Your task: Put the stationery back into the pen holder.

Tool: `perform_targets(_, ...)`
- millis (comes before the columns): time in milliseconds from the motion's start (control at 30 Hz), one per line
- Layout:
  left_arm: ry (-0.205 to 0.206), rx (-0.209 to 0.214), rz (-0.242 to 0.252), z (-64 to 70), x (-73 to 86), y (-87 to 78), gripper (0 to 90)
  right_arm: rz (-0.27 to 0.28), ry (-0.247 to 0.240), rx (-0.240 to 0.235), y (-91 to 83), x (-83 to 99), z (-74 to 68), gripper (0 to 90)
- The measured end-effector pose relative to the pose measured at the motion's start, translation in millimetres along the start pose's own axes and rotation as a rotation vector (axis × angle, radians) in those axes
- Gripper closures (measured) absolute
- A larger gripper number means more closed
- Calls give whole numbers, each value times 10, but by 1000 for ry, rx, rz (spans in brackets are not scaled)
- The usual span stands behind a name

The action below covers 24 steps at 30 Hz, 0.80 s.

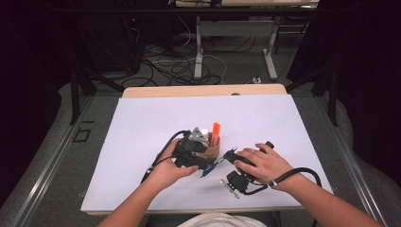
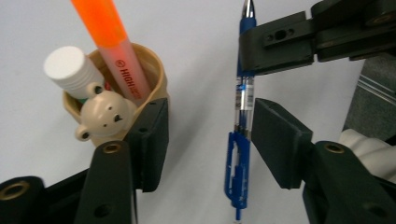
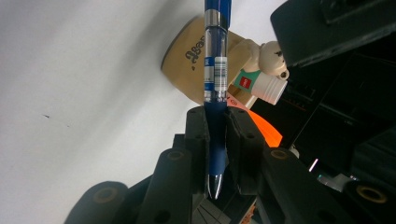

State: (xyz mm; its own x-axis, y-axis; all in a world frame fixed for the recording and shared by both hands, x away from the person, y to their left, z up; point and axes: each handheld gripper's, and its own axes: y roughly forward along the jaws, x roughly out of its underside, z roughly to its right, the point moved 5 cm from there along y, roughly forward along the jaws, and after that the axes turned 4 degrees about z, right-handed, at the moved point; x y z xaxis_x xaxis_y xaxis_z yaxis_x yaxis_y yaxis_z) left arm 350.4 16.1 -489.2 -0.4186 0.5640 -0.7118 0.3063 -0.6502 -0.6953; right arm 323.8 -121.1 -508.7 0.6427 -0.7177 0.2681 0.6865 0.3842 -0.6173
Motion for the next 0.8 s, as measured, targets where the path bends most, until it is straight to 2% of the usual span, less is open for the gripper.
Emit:
perform_targets(133, -4, 23, -29, 40, -31, 53, 522, 9, -30, 6, 24, -25, 1, 791)
perform_targets(200, -10, 36, -46, 57, -43, 77, 543, 23, -35, 12, 36, -39, 1, 791)
perform_targets(300, -26, 47, -64, 85, -56, 116, 573, 2, -46, 10, 16, -49, 6, 791)
perform_targets(433, -33, 65, -87, 105, -66, 157, 616, 17, -51, 18, 34, -58, -1, 791)
perform_targets(500, -44, 74, -106, 107, -64, 179, 638, 10, -56, 16, 27, -62, -3, 791)
perform_targets(533, -59, 73, -101, 117, -61, 201, 648, 19, -61, 20, 32, -68, 0, 791)
perform_targets(633, -43, 75, -129, 98, -55, 230, 665, 17, -61, 21, 30, -73, -3, 791)
perform_targets(800, -50, 86, -156, 104, -59, 273, 705, 14, -71, 19, 34, -92, -5, 791)
